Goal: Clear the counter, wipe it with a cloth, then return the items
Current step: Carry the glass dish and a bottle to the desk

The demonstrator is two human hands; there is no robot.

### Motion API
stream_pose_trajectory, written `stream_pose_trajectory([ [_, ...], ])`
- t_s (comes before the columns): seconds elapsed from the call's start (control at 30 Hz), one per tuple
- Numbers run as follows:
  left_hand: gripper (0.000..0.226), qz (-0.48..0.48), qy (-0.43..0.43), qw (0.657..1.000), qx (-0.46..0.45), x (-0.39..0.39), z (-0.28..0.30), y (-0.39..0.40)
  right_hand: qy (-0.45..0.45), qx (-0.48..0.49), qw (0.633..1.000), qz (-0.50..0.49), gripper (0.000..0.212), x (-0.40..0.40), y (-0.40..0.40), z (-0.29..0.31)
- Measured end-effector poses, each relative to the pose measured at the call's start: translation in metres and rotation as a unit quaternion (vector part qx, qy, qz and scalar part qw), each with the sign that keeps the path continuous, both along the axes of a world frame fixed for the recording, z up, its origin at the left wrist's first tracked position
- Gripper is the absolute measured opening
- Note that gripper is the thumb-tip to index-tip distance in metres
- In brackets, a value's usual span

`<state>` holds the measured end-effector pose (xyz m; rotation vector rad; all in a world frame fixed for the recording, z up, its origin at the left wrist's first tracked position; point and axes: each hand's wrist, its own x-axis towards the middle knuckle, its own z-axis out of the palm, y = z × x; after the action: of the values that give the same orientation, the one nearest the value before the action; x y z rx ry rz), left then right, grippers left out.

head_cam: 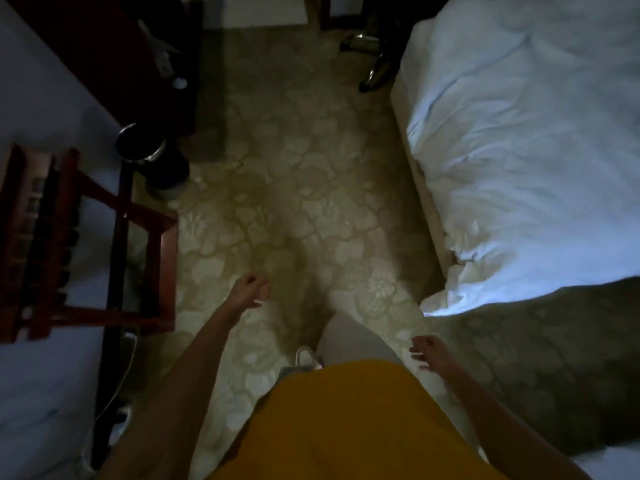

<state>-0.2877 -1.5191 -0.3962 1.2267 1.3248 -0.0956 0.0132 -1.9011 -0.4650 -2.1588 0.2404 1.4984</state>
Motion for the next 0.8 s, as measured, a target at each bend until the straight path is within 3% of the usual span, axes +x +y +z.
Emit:
stream_pose_trajectory([
  [0.17, 0.038, -0.012, -0.003, 1.000, 0.013, 0.069, -0.002, 0.117, -0.010, 0.009, 1.000, -0.003, 0.014, 0.050, 0.124, 0.007],
  [0.27, 0.042, 0.009, 0.033, 0.999, 0.000, 0.082, -0.017, 0.167, -0.038, 0.049, 0.997, 0.053, 0.021, 0.095, 0.223, 0.000],
  [0.37, 0.039, 0.079, 0.068, 0.994, -0.041, 0.079, -0.030, 0.202, -0.026, 0.091, 0.989, 0.113, 0.022, 0.150, 0.343, 0.010],
  [0.47, 0.031, 0.131, 0.103, 0.982, -0.087, 0.075, -0.037, 0.234, -0.071, 0.122, 0.979, 0.144, 0.031, 0.207, 0.469, 0.013],
  [0.63, 0.036, 0.180, 0.126, 0.968, -0.122, 0.088, -0.049, 0.305, -0.089, 0.175, 0.970, 0.147, 0.013, 0.265, 0.641, 0.028],
  [0.8, 0.040, 0.191, 0.122, 0.964, -0.137, 0.139, -0.079, 0.454, -0.075, 0.130, 0.980, 0.129, 0.013, 0.308, 0.739, -0.009],
])
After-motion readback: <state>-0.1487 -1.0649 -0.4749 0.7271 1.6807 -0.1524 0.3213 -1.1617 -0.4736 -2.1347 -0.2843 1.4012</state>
